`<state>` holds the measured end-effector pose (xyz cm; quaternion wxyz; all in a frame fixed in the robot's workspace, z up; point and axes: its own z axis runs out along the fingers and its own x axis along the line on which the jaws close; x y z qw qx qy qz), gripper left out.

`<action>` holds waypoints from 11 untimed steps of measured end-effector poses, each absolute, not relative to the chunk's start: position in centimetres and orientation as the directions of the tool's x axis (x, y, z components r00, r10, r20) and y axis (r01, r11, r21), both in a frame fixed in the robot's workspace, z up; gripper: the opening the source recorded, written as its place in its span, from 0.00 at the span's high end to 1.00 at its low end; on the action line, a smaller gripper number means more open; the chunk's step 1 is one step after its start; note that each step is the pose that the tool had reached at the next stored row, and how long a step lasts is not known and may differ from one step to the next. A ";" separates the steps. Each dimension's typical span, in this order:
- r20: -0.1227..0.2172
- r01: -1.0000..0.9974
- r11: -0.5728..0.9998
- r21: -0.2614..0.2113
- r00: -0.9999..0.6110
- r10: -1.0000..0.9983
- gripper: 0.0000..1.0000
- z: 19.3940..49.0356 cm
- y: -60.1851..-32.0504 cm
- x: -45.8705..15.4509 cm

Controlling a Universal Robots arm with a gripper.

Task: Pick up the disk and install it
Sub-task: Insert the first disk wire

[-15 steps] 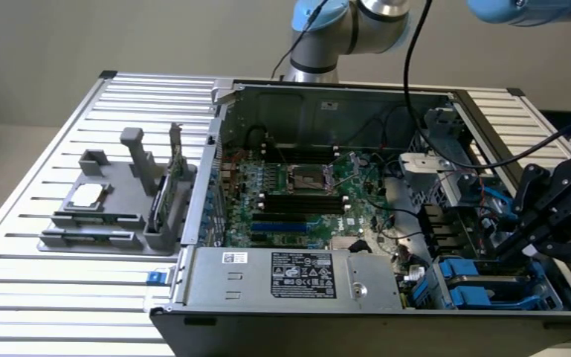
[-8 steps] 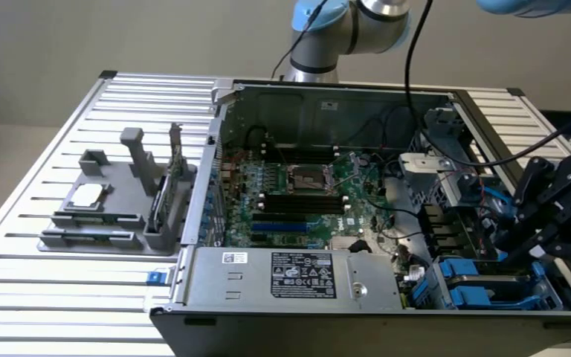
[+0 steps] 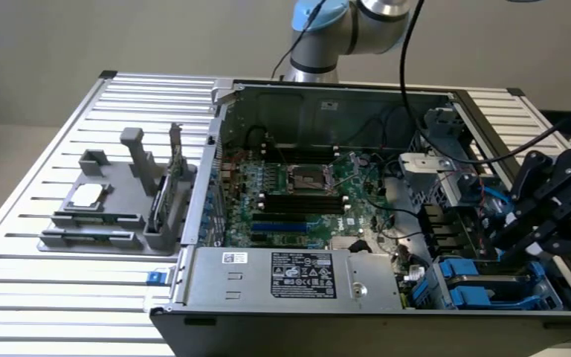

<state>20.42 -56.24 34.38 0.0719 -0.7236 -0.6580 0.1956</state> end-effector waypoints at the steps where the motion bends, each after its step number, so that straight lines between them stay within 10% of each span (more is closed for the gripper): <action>1: -0.188 0.924 -0.123 -0.362 0.057 0.980 0.70 34.4 -56.3 20.0; 11: -0.176 0.926 -0.104 -0.362 0.041 0.984 0.70 34.8 -56.4 18.0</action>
